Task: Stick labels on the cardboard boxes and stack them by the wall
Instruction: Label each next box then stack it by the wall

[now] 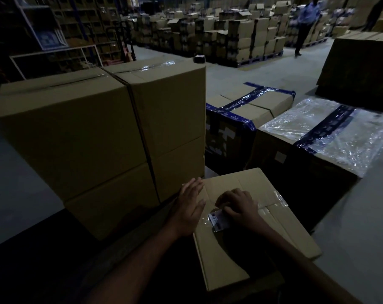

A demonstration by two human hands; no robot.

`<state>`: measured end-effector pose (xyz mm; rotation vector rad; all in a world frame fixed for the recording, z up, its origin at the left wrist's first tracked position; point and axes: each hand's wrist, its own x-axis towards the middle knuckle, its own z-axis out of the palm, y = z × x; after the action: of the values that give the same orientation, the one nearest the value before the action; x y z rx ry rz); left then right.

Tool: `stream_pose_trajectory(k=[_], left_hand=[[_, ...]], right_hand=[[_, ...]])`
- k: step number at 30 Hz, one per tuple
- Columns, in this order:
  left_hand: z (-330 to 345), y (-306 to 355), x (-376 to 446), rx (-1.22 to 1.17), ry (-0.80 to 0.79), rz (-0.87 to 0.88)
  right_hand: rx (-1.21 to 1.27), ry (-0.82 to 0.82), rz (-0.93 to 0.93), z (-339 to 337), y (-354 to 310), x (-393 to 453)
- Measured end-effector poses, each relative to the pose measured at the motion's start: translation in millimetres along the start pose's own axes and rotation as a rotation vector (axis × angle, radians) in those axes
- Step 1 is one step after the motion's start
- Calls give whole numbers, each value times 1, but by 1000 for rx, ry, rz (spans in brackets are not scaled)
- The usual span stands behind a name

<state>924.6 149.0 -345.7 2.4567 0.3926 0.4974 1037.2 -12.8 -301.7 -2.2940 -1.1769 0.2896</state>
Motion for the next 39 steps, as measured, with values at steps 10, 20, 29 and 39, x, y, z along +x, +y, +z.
stream_pose_trajectory(k=[10,20,29,39], left_hand=[[-9,21,9,467,-125,-156],[-37,37,-14,569,12,-312],[-42,67,-54,441,-164,-491],[-10,77,-43,221,-43,-401]], right_hand=[[-149,505,172,16,16,-93],[-121,433,48,3,40,-76],[-150,28,-112,-49,64,-34],[-102,306,46,6,23,-79]])
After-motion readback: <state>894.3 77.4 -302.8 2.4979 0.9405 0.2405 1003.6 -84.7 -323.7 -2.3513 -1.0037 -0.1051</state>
